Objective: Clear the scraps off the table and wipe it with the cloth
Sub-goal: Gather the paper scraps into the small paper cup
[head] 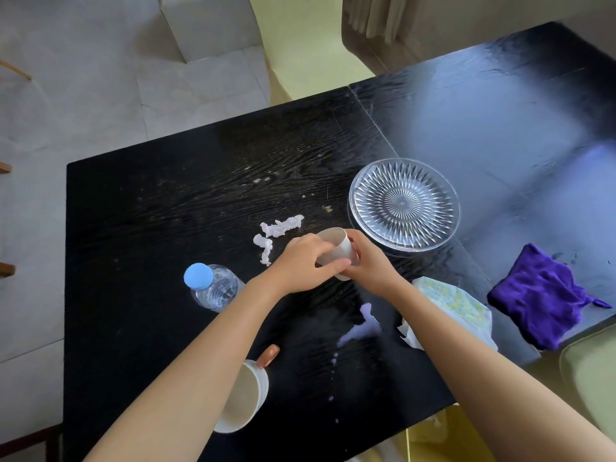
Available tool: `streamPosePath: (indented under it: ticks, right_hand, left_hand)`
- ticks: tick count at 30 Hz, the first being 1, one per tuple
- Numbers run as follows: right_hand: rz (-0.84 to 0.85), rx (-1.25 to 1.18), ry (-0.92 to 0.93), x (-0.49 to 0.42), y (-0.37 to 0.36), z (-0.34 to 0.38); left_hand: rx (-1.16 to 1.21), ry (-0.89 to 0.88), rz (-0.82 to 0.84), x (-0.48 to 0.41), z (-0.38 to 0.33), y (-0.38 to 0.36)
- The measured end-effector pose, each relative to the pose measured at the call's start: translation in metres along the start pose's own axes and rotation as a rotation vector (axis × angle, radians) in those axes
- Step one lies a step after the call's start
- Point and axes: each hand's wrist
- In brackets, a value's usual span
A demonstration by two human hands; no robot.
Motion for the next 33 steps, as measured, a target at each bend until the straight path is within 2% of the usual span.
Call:
streamPosePath:
  ticks: [3,7,11,13,15,18,20,21,24,25,28,31,33]
  right_hand:
    - [-0.005,-0.027,-0.002,0.004,0.001,-0.001]
    - [-0.036,-0.073,-0.019,0.005,0.004,-0.004]
    - [-0.06,-0.082,-0.033,0.004,0.007,-0.01]
    - [-0.074,-0.083,-0.049,0.004,0.01,-0.013]
    - [-0.083,-0.07,-0.059,0.004,0.012,-0.016]
    - [-0.09,-0.052,-0.075,0.003,0.014,-0.021]
    - [-0.098,-0.053,-0.092,0.002,0.015,-0.024]
    - [-0.102,-0.05,-0.102,0.002,0.015,-0.026]
    - [-0.107,-0.056,-0.125,0.001,0.016,-0.028]
    - [-0.104,-0.059,-0.132,0.001,0.016,-0.029]
    - [-0.1,-0.066,-0.145,0.001,0.016,-0.032]
    - [-0.11,-0.05,-0.139,0.002,0.018,-0.034]
    - [-0.113,-0.04,-0.118,0.003,0.022,-0.034]
  left_hand:
    - [0.037,0.03,-0.029,0.002,0.002,-0.002]
    - [0.413,-0.06,-0.199,0.005,-0.002,0.0]
    - [0.701,0.076,-0.38,-0.004,0.002,0.001]
    - [0.598,0.199,-0.539,-0.011,0.011,-0.005]
    - [0.367,0.368,-0.591,-0.02,0.028,-0.014]
    - [0.073,0.695,-0.324,-0.028,0.049,-0.029]
    - [-0.031,0.783,-0.276,-0.031,0.055,-0.037]
    - [-0.04,0.777,-0.316,-0.032,0.058,-0.04]
    - [0.139,0.702,-0.466,-0.036,0.063,-0.041]
    - [0.127,0.669,-0.502,-0.038,0.062,-0.04]
    - [-0.117,0.481,-0.633,-0.047,0.054,-0.033]
    - [-0.225,0.387,-0.581,-0.063,0.055,-0.025]
    - [-0.188,0.418,-0.489,-0.069,0.058,-0.023]
Point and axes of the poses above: each hand's wrist, its own x-axis away from the middle knuckle, its own y-axis out of the back of the hand, z = x × y, and after that the axes turned 4 degrees about y, right-handed
